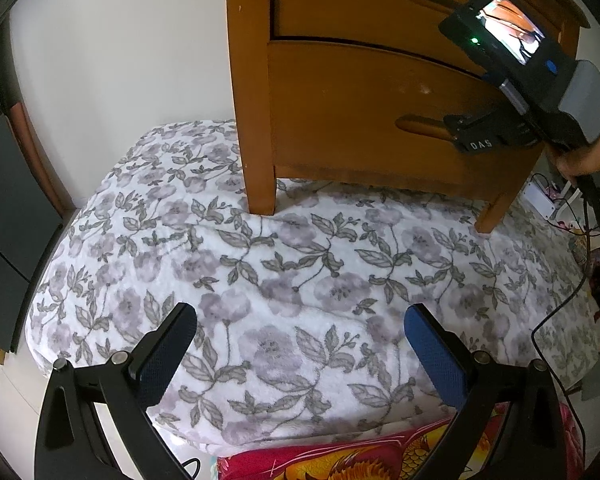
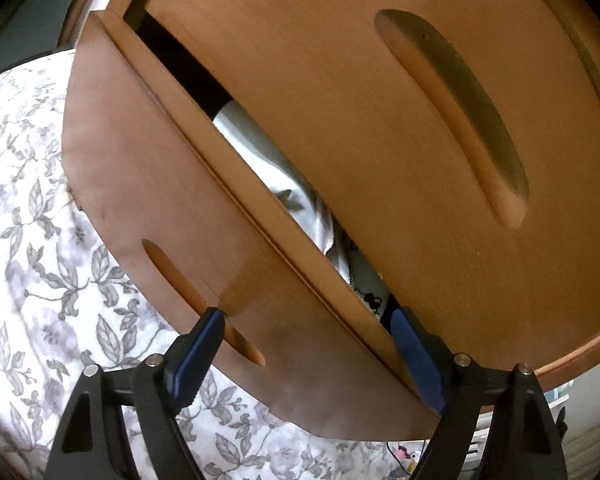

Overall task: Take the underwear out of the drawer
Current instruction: 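Move the right gripper to the lower drawer front and grip its edge, then pull the lower drawer open with the right gripper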

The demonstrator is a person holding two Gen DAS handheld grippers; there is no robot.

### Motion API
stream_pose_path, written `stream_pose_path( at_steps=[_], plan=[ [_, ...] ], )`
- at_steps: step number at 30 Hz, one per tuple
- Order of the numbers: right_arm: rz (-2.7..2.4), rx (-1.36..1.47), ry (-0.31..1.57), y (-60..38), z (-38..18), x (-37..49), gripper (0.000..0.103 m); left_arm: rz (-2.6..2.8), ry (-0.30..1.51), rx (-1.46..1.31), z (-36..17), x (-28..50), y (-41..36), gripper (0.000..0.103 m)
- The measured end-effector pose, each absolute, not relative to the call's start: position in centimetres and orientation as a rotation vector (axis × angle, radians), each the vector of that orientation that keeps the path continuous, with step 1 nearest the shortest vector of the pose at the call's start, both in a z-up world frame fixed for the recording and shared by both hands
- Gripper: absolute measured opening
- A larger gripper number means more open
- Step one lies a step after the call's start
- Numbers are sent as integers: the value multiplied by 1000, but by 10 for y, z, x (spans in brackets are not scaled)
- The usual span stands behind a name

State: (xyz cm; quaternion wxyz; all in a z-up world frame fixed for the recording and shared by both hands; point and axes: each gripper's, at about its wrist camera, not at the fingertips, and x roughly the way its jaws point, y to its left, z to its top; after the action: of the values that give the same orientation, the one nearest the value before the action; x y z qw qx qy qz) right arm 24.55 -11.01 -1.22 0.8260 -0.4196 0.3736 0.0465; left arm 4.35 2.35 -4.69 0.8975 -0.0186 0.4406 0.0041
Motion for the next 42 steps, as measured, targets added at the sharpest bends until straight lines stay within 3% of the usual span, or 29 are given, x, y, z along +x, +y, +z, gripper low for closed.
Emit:
stream_pose_path(
  at_steps=[19, 24, 42],
  plan=[
    [165, -855, 814, -115, -1, 169, 87, 7, 918, -42, -46, 38, 22, 103],
    [199, -851, 835, -118, 25, 145, 87, 4, 923, -45, -45, 34, 21, 103],
    [309, -783, 917, -124, 50, 125, 87, -14, 931, -35, -43, 28, 18, 103]
  ],
)
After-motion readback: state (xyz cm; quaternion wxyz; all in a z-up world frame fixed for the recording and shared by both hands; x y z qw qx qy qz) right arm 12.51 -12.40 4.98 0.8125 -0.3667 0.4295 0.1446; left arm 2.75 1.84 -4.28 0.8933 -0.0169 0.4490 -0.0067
